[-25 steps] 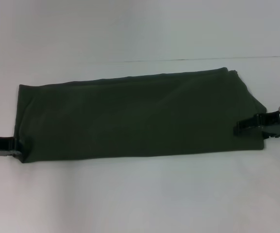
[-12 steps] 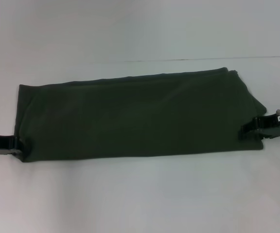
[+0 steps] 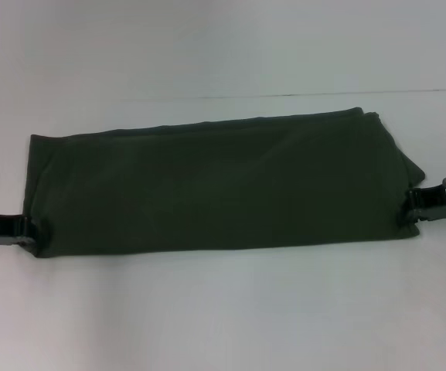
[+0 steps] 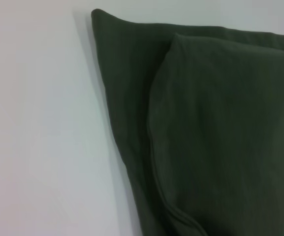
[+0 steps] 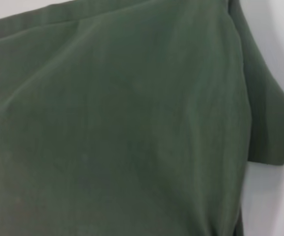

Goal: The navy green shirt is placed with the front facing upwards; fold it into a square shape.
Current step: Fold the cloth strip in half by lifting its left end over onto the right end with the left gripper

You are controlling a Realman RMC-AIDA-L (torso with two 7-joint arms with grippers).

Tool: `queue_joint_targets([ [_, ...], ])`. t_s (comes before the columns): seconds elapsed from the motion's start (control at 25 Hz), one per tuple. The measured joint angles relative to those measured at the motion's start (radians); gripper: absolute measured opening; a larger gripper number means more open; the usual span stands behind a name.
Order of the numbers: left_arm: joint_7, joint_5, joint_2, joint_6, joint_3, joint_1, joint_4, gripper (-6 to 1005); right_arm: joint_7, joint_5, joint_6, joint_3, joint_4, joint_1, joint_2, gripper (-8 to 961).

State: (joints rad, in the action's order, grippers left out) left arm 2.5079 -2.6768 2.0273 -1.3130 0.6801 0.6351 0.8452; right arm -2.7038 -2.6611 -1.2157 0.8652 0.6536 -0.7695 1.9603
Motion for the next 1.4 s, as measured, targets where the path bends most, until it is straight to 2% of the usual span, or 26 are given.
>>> queue_joint_targets([
  [0.24, -0.008, 0.0, -0.001, -0.007, 0.001, 0.0, 0.0, 54, 0.004, -0.017, -0.013, 0.0, 0.004, -0.003, -0.001, 36],
  [0.48, -0.02, 0.0, -0.005, -0.042, -0.008, 0.001, 0.0, 54, 0.031, -0.011, -0.059, -0.008, 0.01, -0.005, -0.009, 36],
  [0.8, -0.021, -0.004, -0.016, -0.116, -0.015, 0.003, 0.016, 55, 0.074, -0.01, -0.141, -0.01, 0.022, -0.009, -0.004, 35],
  [1.12, -0.066, -0.025, -0.049, -0.312, -0.066, 0.009, 0.057, 55, 0.14, -0.008, -0.323, -0.007, 0.033, -0.016, 0.001, 35],
  [1.4, -0.107, -0.072, -0.057, -0.456, -0.113, 0.009, 0.072, 56, 0.194, -0.014, -0.45, -0.001, 0.036, -0.016, 0.016, 36],
])
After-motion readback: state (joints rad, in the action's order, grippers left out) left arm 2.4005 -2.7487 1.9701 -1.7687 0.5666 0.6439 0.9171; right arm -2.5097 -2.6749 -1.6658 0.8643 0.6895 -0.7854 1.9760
